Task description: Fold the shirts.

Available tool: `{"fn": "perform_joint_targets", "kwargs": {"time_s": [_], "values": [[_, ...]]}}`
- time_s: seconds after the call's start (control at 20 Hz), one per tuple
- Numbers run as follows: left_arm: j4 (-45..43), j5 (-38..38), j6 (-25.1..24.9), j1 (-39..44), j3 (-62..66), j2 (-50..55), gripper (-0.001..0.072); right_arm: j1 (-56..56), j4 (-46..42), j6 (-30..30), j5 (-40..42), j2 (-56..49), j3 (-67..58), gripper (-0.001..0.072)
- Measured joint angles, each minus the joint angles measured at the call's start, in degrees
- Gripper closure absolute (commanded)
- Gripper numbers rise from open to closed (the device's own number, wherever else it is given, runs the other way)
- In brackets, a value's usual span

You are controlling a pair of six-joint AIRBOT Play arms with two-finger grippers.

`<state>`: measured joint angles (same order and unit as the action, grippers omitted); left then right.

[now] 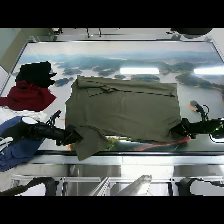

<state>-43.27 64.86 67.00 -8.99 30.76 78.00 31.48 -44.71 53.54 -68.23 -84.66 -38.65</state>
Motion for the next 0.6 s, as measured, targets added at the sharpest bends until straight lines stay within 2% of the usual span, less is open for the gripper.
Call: {"fn": "perform_joint_targets", "kwargs": {"time_s": [0.2, 0.6], "values": [[-1.3, -1.7, -0.6, 0.9, 5.4, 2.0, 0.0689, 0.0, -0.3, 0.4, -0.9, 0.0, -0.5, 0.0695], [-0.5, 6.0, -0.9, 1.2, 9.5, -2.4, 0.0688, 1.8, -0.5, 1.9, -4.7, 0.0, -2.5, 0.0695]]}}
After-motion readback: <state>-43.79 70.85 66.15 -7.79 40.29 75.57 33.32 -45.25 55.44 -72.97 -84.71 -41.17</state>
